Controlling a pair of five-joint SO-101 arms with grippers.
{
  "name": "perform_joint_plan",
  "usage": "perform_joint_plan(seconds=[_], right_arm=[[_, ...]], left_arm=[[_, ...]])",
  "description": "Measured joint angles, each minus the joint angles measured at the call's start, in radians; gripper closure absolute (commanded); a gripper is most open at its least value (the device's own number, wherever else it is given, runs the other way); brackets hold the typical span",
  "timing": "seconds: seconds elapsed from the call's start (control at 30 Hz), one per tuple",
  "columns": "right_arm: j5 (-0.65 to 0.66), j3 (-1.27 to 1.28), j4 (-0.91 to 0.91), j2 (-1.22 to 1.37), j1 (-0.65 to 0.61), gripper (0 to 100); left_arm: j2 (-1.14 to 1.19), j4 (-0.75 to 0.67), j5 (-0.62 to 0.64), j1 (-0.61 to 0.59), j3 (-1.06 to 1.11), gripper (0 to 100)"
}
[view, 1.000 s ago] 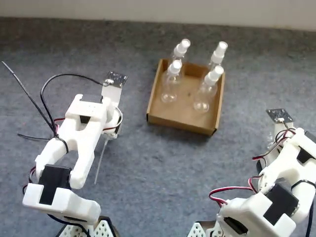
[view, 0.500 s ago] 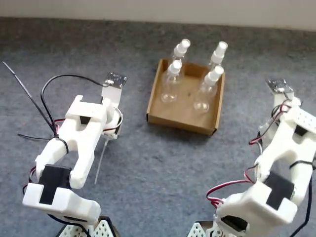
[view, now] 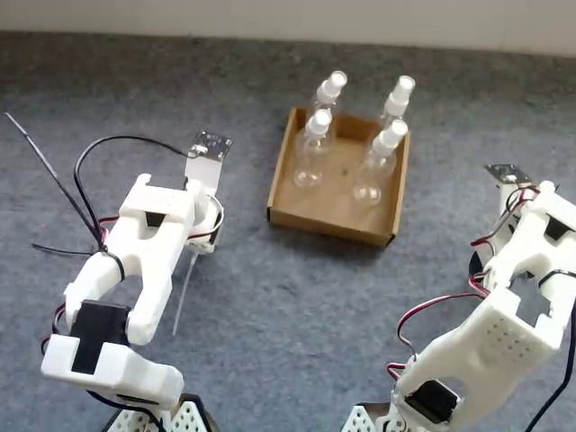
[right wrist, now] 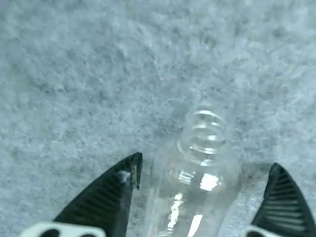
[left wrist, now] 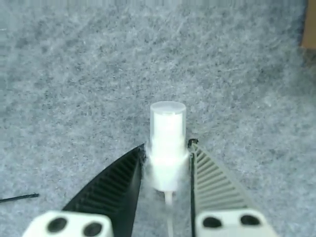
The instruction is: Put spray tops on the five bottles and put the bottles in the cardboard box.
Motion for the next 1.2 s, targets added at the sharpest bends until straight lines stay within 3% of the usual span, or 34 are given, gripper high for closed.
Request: perform_joint_plan(seconds=[0.33,0.67,0.87,1.03,1.2], right_arm=[[0.002,0.0,0.0,0.0,0.006,75.1],[-0.037,-0.069,0.003,0.0,0.006,92.5],[-0.051,-0.242,0.137,0.0,0.006,99.4],[-0.18,-0.499,0.287,0.0,0.003,99.5],[-0.29,-0.761,0.4,-0.002,-0.078,99.5]], left_arm=[[0.0,-0.009,0.0,0.0,0.002,98],[0.0,-0.009,0.0,0.0,0.002,98],[0.0,-0.009,0.0,0.0,0.002,98],[-0.012,-0.009,0.0,0.0,0.002,98],[-0.015,-0.009,0.0,0.0,0.002,98]])
